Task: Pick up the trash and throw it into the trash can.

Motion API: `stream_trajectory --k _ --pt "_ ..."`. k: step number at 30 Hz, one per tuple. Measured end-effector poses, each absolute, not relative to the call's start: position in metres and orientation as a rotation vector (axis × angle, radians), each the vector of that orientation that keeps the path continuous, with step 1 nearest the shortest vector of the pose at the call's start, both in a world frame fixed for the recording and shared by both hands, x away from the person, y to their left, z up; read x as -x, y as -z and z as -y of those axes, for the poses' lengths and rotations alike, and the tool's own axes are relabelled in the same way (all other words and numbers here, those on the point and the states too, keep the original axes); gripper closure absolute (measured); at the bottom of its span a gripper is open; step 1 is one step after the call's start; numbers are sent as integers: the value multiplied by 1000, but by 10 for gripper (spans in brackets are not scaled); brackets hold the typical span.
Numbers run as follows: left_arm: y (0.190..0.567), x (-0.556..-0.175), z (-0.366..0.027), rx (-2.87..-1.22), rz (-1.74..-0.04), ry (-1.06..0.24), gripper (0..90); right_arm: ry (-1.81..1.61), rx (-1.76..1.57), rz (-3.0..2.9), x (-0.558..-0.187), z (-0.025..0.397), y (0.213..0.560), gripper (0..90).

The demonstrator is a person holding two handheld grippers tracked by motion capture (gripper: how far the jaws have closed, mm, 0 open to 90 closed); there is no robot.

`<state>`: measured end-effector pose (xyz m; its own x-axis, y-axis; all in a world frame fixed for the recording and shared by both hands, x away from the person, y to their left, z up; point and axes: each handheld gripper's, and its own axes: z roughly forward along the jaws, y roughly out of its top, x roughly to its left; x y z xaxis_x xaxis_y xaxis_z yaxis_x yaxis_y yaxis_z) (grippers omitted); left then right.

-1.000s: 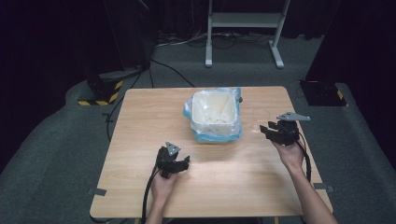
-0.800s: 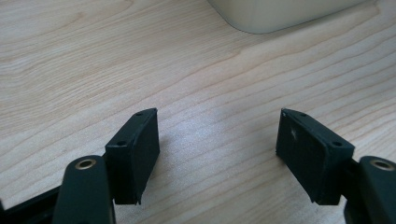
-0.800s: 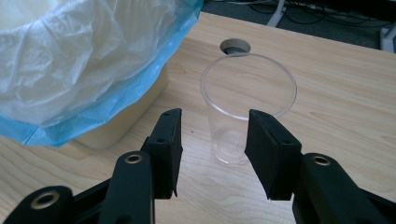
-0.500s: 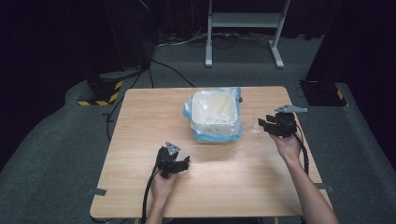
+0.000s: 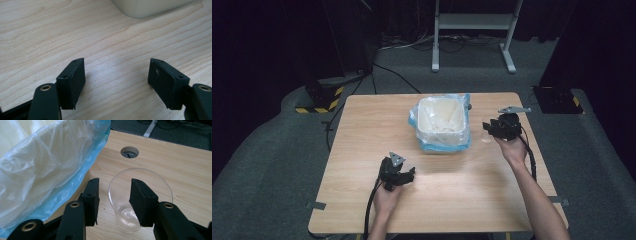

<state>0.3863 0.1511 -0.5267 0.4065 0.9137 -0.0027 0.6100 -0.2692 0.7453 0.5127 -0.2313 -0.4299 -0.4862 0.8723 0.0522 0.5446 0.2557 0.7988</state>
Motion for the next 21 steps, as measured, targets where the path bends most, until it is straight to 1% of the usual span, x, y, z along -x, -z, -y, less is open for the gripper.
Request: stream_trajectory --k 9,19,21 --pt "527 -386 -151 -1989 -1294 -575 297 -1093 -1308 -2161 -524 231 442 664" --pt "527 -386 -151 -1989 -1293 -575 297 -1053 -1268 -2202 -528 228 449 811" --pt "527 -386 -151 -1989 -1294 -575 297 -1051 -1264 -2203 -527 228 448 817"
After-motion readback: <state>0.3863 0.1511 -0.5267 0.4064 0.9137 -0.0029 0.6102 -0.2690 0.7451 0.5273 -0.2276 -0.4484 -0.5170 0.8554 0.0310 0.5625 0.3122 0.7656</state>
